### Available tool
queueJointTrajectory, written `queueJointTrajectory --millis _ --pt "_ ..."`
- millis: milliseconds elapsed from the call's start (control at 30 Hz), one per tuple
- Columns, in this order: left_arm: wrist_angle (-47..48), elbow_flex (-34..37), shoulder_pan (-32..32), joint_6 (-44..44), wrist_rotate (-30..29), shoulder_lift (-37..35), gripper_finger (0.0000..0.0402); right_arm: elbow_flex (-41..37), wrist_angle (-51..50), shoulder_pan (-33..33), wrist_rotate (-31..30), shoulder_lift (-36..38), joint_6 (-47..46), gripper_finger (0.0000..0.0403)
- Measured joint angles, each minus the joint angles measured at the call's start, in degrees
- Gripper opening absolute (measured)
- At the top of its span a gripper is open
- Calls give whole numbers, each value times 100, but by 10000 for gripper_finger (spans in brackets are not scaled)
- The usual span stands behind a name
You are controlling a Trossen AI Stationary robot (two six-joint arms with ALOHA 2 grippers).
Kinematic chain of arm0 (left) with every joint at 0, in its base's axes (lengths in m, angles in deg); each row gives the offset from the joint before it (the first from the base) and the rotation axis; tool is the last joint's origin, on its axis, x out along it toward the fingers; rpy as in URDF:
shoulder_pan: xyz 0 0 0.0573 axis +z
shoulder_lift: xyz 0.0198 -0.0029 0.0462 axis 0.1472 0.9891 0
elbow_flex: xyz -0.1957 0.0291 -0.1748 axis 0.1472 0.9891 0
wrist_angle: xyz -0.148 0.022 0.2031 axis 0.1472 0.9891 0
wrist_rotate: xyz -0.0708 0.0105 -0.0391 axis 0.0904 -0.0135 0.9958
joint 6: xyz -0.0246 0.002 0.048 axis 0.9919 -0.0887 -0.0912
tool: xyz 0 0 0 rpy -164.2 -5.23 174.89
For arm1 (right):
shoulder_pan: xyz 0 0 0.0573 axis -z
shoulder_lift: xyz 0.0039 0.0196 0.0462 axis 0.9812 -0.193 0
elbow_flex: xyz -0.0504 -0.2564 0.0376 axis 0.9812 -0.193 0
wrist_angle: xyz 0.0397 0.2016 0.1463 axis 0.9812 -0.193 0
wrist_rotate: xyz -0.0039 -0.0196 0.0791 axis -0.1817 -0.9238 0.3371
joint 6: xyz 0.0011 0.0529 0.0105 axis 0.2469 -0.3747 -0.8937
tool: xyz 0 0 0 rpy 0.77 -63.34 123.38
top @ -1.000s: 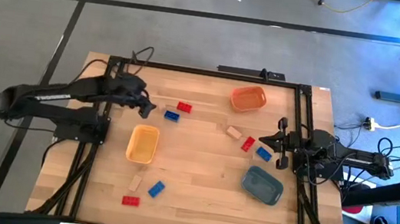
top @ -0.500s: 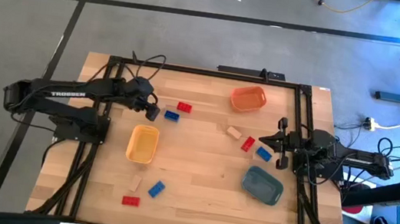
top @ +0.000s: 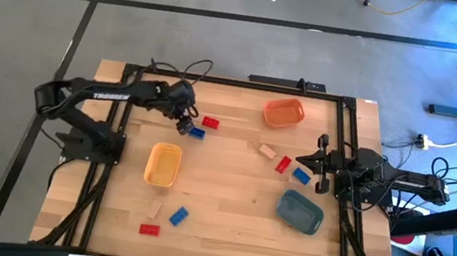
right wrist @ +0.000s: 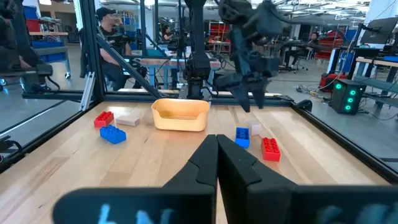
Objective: Sort & place blocks by color
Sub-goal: Put the top left brown block into the yellow bin
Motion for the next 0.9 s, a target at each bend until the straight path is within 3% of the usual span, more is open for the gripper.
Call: queueJointTrajectory --millis 233,700,800,900 --pt "80 -72 405 -717 443 470 255 0 2 0 1 -2 1 7" --pt "-7 -70 354 -1256 409 1178 255 0 0 0 2 0 2 7" --pt "23 -68 354 -1236 406 1325 238 0 2 2 1 -1 0 7" --pt "21 -70 352 -1030 390 1398 191 0 2 0 1 0 0 7"
